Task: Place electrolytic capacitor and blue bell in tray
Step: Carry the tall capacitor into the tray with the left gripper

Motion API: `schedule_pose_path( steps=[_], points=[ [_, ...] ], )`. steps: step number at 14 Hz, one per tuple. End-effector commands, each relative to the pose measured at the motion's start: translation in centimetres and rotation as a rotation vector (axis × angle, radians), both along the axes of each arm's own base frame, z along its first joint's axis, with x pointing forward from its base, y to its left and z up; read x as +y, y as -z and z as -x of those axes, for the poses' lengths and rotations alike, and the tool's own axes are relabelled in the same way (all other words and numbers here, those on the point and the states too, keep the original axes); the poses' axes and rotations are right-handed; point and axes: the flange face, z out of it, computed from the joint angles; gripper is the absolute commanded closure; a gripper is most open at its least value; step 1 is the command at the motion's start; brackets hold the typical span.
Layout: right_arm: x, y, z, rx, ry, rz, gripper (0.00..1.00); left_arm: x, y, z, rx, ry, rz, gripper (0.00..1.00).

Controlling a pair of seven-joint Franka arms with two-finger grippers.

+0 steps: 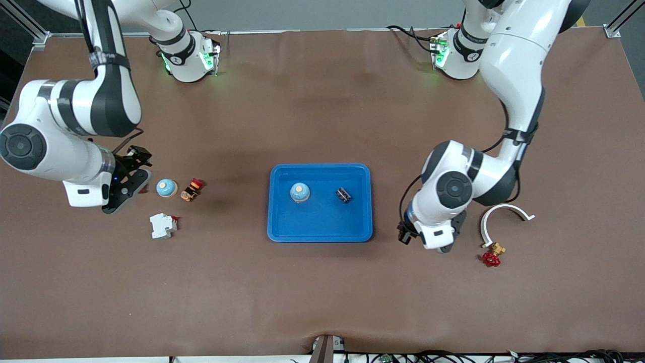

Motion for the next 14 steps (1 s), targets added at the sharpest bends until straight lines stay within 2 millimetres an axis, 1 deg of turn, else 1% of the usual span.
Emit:
schedule_pose_path(
  steps=[1, 3, 5, 7, 9, 11, 13, 14],
  points=[
    [-2.1, 3.6, 1.9, -0.034, -0.087, -0.026, 0.00, -3.4, 0.1, -0.1, -0.047, -0.097, 0.058, 1.00],
    [-3.0, 6.4, 3.4, -0.066, -0.118, -0.045, 0.00, -5.7, 0.5, 0.6, -0.072, -0.135, 0.090, 1.00],
    [-3.5, 8.8, 5.0, -0.099, -0.115, -0.048, 0.00, -8.3, 1.8, 1.5, -0.075, -0.178, 0.114, 1.00],
    [-3.6, 10.9, 6.2, -0.132, -0.117, -0.042, 0.00, -10.1, 3.1, 2.2, -0.076, -0.223, 0.134, 1.00],
    [-3.7, 12.4, 7.1, -0.167, -0.119, -0.033, 0.00, -11.7, 4.6, 3.2, -0.069, -0.246, 0.145, 1.00],
    [-3.7, 13.1, 7.5, -0.180, -0.111, -0.035, 0.00, -12.5, 5.6, 4.0, -0.060, -0.259, 0.142, 1.00],
    [-3.4, 14.2, 8.1, -0.197, -0.111, -0.033, 0.00, -12.6, 6.8, 4.3, -0.045, -0.261, 0.133, 1.00],
    [-3.3, 14.7, 8.4, -0.213, -0.115, -0.029, 0.00, -12.7, 7.8, 4.6, -0.033, -0.259, 0.125, 1.00]
  ],
)
